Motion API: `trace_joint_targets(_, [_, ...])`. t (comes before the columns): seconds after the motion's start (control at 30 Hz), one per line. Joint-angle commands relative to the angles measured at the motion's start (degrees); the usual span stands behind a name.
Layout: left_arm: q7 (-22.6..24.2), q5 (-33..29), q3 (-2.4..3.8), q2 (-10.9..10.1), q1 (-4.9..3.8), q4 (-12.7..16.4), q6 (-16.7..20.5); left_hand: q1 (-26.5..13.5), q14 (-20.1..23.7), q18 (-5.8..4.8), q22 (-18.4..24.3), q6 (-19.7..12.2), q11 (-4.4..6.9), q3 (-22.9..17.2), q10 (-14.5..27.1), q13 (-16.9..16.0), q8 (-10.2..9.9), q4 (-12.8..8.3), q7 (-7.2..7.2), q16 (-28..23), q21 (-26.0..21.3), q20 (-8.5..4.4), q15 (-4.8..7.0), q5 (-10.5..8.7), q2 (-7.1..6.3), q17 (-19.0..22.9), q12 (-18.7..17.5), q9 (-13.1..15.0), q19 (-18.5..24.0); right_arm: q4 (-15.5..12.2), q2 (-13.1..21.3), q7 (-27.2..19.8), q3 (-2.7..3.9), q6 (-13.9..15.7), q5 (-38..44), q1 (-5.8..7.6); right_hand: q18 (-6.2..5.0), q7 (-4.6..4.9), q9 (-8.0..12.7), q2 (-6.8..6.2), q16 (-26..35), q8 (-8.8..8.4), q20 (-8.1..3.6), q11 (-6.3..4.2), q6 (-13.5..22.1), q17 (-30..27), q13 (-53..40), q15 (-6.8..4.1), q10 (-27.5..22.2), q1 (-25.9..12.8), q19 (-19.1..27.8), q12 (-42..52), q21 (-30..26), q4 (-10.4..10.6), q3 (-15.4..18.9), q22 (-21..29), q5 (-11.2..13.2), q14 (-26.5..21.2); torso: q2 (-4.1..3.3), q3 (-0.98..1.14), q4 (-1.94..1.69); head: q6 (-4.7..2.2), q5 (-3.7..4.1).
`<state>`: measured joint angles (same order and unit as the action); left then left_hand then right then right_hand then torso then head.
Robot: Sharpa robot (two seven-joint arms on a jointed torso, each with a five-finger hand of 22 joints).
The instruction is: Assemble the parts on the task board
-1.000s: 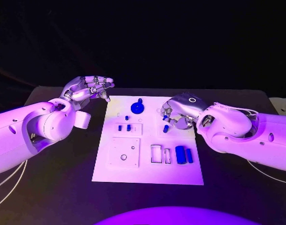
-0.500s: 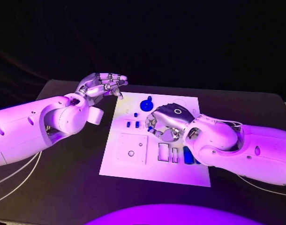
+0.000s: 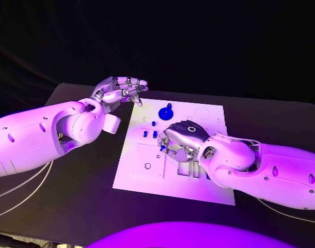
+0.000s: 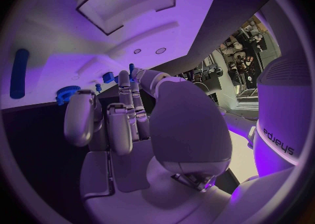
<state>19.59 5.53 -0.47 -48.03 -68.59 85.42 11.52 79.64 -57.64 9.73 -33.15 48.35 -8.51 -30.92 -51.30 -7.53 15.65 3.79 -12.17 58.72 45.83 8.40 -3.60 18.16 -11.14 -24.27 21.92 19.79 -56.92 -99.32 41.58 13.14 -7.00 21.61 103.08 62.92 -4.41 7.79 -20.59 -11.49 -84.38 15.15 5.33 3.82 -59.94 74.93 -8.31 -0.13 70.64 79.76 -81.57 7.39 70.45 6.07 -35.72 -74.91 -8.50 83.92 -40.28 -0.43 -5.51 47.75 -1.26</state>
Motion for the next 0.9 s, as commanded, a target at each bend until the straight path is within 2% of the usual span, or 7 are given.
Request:
trace_joint_targets(0.03, [0.19, -0.05, 0.05, 0.18, -0.01, 0.21, -0.63, 0.35, 0.37, 0.78, -0.05, 0.24, 0.0, 0.0, 0.53, 0.05, 0.23, -0.41, 0.03, -0.3, -0.05, -0.16, -0.06, 0.02, -0.01, 0.09, 0.18, 0.0, 0.11, 0.38, -0.45, -0.59, -0.02, -1.2, 0.01, -0.29, 0.39, 0.11, -0.06, 0.07, -0.19, -0.06, 0.05, 0.15, -0.16, 3.07, 0.05, -0.33, 0.13, -0.56, -0.31, -0.35, 0.11, -0.47, -0.02, -5.06, 0.05, 3.61, 0.02, 0.05, -0.07, 0.14, -0.21])
trace_joint_targets(0.17, [0.15, -0.06, 0.05, 0.23, -0.01, 0.19, -0.66, 0.31, 0.39, 0.78, -0.07, 0.28, 0.0, -0.01, 0.54, 0.06, 0.28, -0.42, 0.04, -0.31, -0.04, -0.14, -0.08, 0.02, 0.02, 0.13, 0.22, 0.0, 0.16, 0.5, -0.85, -0.67, -0.07, -1.33, -0.01, -0.6, 0.4, 0.12, -0.07, 0.07, -0.19, -0.07, 0.05, 0.17, -0.12, 3.05, 0.06, -0.32, 0.12, -0.62, -0.33, -0.37, 0.14, -0.48, -0.01, -5.08, 0.07, 3.61, 0.03, 0.03, -0.15, 0.44, -0.5])
trace_joint_targets(0.27, [0.13, -0.06, 0.05, 0.23, -0.01, 0.14, -0.64, 0.31, 0.39, 0.78, -0.07, 0.28, 0.0, -0.01, 0.54, 0.06, 0.28, -0.42, 0.04, -0.31, -0.04, -0.14, -0.08, 0.02, 0.02, 0.13, 0.22, 0.0, 0.16, 0.49, -1.05, -0.75, -0.11, -1.63, -0.02, -0.83, 0.4, 0.12, -0.07, 0.07, -0.19, -0.07, 0.05, 0.17, -0.12, 3.05, 0.06, -0.32, 0.12, -0.62, -0.33, -0.37, 0.14, -0.48, -0.01, -5.08, 0.07, 3.61, 0.02, 0.02, -0.07, 0.6, -0.81])
trace_joint_targets(0.9, [0.04, -0.05, 0.05, 0.22, -0.01, 0.13, -0.7, 0.31, 0.39, 0.78, -0.07, 0.28, 0.0, -0.01, 0.54, 0.06, 0.28, -0.42, 0.04, -0.31, -0.04, -0.14, -0.08, 0.02, 0.02, 0.13, 0.22, 0.0, 0.16, 1.62, -1.61, -0.58, -0.24, -3.21, 0.1, -1.59, 0.38, 0.15, -0.1, 0.06, -0.15, -0.1, 0.08, 0.21, -0.03, 2.94, 0.05, -0.27, 0.08, -0.92, -0.29, -0.43, 0.04, -0.47, 0.05, -5.06, 0.16, 3.59, 0.03, 0.02, -0.05, 0.83, -1.05])
